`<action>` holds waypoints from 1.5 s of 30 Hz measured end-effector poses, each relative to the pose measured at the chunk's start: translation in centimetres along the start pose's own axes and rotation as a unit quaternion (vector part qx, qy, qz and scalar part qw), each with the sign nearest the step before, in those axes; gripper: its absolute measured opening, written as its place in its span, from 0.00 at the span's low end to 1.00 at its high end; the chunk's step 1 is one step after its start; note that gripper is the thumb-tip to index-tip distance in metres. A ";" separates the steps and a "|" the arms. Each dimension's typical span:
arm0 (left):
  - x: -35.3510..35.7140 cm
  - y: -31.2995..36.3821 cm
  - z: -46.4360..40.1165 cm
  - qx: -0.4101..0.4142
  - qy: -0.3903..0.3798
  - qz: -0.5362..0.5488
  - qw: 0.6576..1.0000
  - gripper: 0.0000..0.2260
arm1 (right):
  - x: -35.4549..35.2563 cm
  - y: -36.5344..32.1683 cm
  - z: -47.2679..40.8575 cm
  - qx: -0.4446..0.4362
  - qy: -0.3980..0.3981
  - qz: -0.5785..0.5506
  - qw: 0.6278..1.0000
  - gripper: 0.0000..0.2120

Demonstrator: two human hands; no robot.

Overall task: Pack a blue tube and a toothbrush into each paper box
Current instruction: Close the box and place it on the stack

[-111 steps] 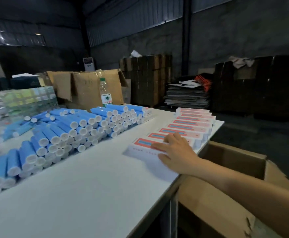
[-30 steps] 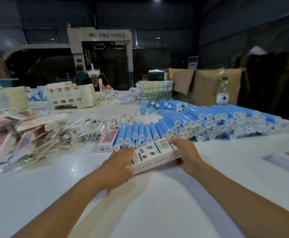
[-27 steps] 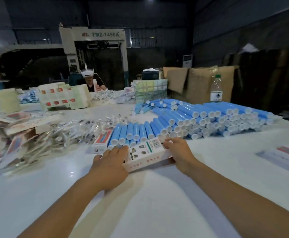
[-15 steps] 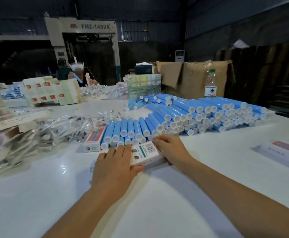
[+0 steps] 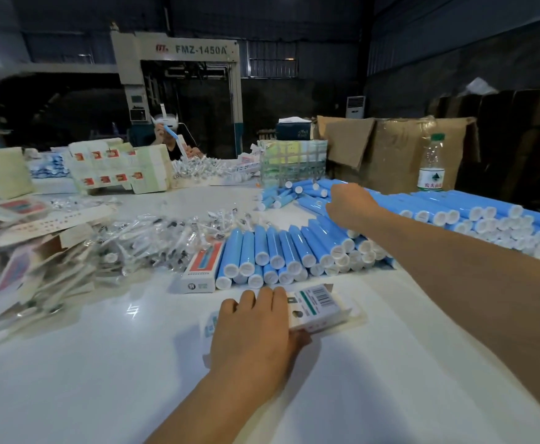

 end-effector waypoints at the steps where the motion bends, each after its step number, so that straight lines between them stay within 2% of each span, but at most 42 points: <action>1: 0.0 -0.1 -0.1 -0.004 -0.002 -0.002 1.000 0.32 | 0.7 -0.2 -0.6 0.000 -0.013 0.022 1.000 0.06; 7: 0.1 0.0 -0.2 -0.003 -0.007 0.004 1.000 0.30 | 2.6 -0.8 -2.5 0.002 -0.039 0.122 0.992 0.04; 12: -0.3 0.1 0.2 0.009 0.015 0.022 1.000 0.27 | 2.2 -1.1 -2.3 -0.005 -0.078 0.126 0.989 0.09; 14: -0.2 0.1 0.1 0.008 0.012 0.025 1.000 0.27 | 1.8 -1.0 -1.7 -0.017 -0.078 0.127 0.989 0.03; 17: -0.1 0.1 0.0 0.000 0.005 0.022 1.000 0.29 | 0.5 -0.4 -0.5 -0.014 -0.043 0.069 0.997 0.15; 19: -0.3 -0.1 0.0 -0.008 0.009 0.012 1.000 0.31 | -1.2 0.6 1.0 0.016 -0.005 -0.064 0.998 0.21; 20: -0.5 -0.3 0.0 -0.012 0.015 0.006 1.000 0.31 | -1.9 1.4 2.0 0.044 0.016 -0.165 0.985 0.21; 21: -0.7 -0.3 0.0 -0.014 0.022 0.000 1.000 0.31 | -2.2 2.2 3.2 0.068 0.031 -0.279 0.957 0.19; 24: -1.2 -0.1 0.2 -0.019 0.033 -0.003 0.999 0.32 | -1.5 3.9 8.2 0.108 0.044 -0.570 0.813 0.05; 26: -1.3 0.3 0.3 -0.020 0.032 0.004 0.999 0.31 | 0.4 4.7 11.2 0.124 0.040 -0.653 0.746 0.25; 28: -1.4 0.6 0.4 -0.023 0.034 0.010 0.999 0.31 | 2.0 5.2 13.4 0.129 0.051 -0.663 0.736 0.41; 29: -1.4 0.8 0.4 -0.025 0.035 0.014 0.999 0.31 | 2.7 5.4 14.0 0.130 0.054 -0.663 0.736 0.45; 34: -1.5 0.7 0.6 -0.035 0.053 0.024 0.998 0.31 | 2.8 5.9 14.8 0.144 0.086 -0.674 0.720 0.49; 36: -1.5 0.8 0.7 -0.033 0.054 0.010 0.998 0.31 | 3.1 5.5 15.1 0.135 0.068 -0.673 0.724 0.49; 40: -1.3 0.9 0.6 -0.036 0.043 -0.001 0.998 0.30 | 3.7 4.4 15.6 0.114 0.051 -0.626 0.769 0.43; 42: -1.5 0.7 0.6 -0.044 0.049 0.000 0.998 0.31 | 4.0 4.1 16.0 0.121 0.047 -0.617 0.776 0.33; 45: -1.6 0.8 0.7 -0.041 0.043 0.007 0.998 0.31 | 4.3 2.8 16.7 0.102 0.040 -0.585 0.804 0.07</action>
Point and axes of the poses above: each hand's wrist, its own z-axis away from the middle knuckle, its own x-axis out of the palm, y = z × x, the point moved 6 cm from there along -z, towards the middle knuckle, and after that the axes turned 11 degrees about z, right-handed, at the moved point
